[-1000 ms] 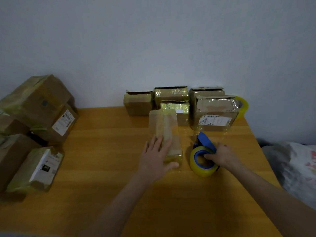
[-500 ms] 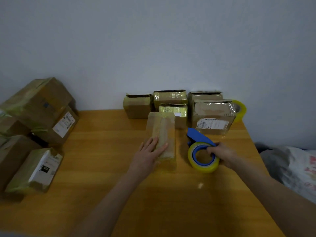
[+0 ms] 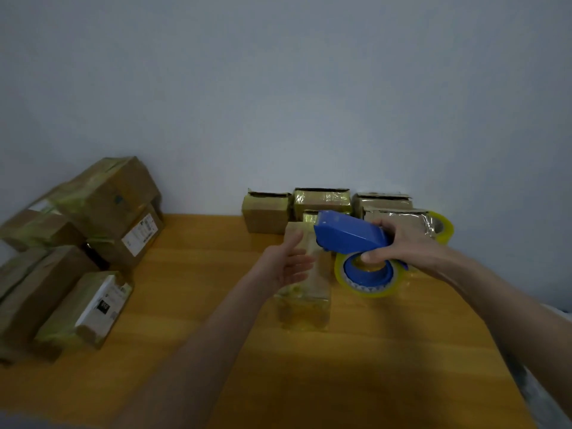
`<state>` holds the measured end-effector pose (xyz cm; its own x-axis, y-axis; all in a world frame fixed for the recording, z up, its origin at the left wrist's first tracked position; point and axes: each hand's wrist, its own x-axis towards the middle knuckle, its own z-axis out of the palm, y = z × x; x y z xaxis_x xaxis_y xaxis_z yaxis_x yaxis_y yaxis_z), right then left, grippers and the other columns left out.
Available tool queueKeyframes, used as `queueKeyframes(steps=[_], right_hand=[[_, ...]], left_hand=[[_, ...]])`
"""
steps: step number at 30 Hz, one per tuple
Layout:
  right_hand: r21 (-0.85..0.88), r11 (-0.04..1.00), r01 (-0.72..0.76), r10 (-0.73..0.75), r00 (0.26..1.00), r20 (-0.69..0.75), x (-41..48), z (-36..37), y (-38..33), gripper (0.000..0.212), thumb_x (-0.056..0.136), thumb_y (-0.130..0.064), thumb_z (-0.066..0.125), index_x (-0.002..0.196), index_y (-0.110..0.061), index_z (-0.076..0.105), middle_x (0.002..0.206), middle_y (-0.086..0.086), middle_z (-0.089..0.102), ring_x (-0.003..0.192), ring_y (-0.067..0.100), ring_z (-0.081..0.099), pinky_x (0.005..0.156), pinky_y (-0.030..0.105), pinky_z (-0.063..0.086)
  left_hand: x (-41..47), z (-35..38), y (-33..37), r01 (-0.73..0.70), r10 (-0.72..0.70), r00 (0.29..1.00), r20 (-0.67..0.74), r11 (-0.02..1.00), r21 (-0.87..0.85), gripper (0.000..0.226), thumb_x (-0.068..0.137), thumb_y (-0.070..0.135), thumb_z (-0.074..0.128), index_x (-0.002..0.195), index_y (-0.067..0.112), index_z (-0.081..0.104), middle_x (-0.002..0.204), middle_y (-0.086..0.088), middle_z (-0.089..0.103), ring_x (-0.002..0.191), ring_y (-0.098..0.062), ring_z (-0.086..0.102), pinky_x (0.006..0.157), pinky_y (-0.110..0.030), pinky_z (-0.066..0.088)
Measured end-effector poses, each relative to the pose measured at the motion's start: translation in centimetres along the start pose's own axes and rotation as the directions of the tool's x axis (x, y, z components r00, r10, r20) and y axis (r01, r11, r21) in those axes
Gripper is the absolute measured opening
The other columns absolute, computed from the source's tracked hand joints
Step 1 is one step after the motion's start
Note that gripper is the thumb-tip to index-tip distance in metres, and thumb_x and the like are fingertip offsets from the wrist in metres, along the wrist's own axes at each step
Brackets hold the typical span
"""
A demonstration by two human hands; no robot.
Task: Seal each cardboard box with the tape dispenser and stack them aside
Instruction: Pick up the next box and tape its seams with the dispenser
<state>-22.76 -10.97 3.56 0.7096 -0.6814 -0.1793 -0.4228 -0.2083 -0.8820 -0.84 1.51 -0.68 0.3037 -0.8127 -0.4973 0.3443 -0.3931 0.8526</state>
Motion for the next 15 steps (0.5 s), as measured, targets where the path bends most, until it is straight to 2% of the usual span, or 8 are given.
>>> queueKeyframes(steps=[4,7,10,13,15], right_hand=[[-0.059,0.998,0.001,0.003,0.998,0.059,0.0,0.9,-0.1,0.056,0.070,-0.018,0.085,0.116,-0.022,0.054,0.110,0.001,0.063,0.095,0.015,0.066,0.077,0.026,0.053],[-0.168,0.982,0.081,-0.067,0.994,0.086,0.0,1.6,0.0,0.054,0.070,-0.021,0.086,0.113,-0.027,0.054,0.109,-0.002,0.061,0.092,0.012,0.065,0.071,0.022,0.054],[-0.185,0.978,0.099,-0.086,0.993,0.077,0.1,2.1,0.5,0.053,0.070,-0.022,0.085,0.112,-0.034,0.054,0.110,-0.007,0.059,0.093,0.011,0.064,0.072,0.021,0.053],[-0.072,0.994,0.078,-0.073,0.995,0.072,0.3,2.3,0.9,0.055,0.069,-0.022,0.085,0.112,-0.036,0.055,0.110,-0.006,0.061,0.094,0.011,0.064,0.076,0.024,0.054],[-0.020,0.997,0.068,-0.066,0.995,0.080,0.4,2.3,0.9,0.055,0.069,-0.018,0.084,0.113,-0.036,0.056,0.110,-0.004,0.062,0.095,0.013,0.065,0.080,0.029,0.055]], left_hand=[[-0.2,-1.2,-0.5,-0.064,0.064,0.998,-0.027,0.998,-0.018,0.022,0.083,0.025,0.071,0.091,0.005,0.068,0.076,-0.004,0.066,0.063,-0.010,0.062,0.057,-0.022,0.051],[-0.4,-2.3,-0.8,-0.099,0.109,0.986,-0.130,0.992,0.078,0.016,0.086,0.022,0.069,0.088,0.006,0.067,0.074,-0.003,0.063,0.063,-0.010,0.060,0.055,-0.020,0.049],[-0.7,-2.5,-1.4,-0.065,0.095,0.983,-0.159,0.981,0.183,0.031,0.089,0.039,0.062,0.095,0.009,0.062,0.087,-0.003,0.062,0.077,-0.014,0.060,0.060,-0.024,0.050],[-0.8,-2.2,-2.1,0.029,-0.021,0.996,-0.081,0.995,0.095,0.058,0.081,0.061,0.058,0.106,0.008,0.060,0.098,-0.006,0.066,0.089,-0.020,0.064,0.071,-0.031,0.054],[-0.7,-1.8,-2.4,0.094,-0.094,0.996,-0.003,0.994,0.059,0.067,0.079,0.067,0.057,0.112,0.009,0.061,0.103,-0.005,0.071,0.097,-0.020,0.066,0.077,-0.033,0.056]])
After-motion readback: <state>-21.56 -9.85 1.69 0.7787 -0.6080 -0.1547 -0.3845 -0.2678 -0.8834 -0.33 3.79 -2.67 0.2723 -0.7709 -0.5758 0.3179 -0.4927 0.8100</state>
